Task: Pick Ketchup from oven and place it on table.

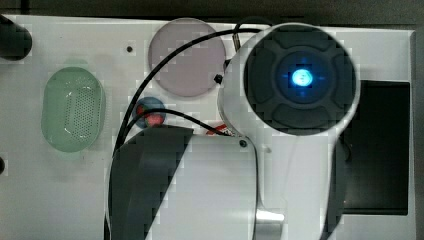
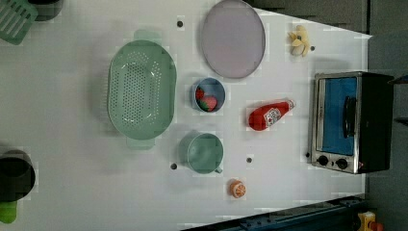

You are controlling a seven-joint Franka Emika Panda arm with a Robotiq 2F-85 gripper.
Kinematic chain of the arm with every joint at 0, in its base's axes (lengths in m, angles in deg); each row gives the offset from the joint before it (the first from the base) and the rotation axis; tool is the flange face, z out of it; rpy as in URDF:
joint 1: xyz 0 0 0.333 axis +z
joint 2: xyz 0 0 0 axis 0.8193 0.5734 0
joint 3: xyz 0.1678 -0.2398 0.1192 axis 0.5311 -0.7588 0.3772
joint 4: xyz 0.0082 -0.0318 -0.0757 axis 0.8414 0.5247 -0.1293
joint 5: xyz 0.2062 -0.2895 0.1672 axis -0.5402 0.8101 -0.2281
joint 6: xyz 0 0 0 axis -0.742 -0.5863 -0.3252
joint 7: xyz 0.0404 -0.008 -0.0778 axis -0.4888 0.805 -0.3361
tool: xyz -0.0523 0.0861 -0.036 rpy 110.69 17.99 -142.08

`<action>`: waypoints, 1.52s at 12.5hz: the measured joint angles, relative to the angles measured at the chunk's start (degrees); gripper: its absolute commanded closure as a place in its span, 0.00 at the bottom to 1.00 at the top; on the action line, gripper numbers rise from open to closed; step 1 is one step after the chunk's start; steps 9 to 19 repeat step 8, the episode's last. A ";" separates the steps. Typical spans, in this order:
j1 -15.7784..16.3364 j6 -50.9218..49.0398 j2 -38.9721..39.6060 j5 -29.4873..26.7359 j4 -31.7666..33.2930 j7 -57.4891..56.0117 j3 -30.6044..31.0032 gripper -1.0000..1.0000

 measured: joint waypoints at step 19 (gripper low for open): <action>0.85 -2.08 0.97 -0.95 1.01 0.03 -0.64 0.00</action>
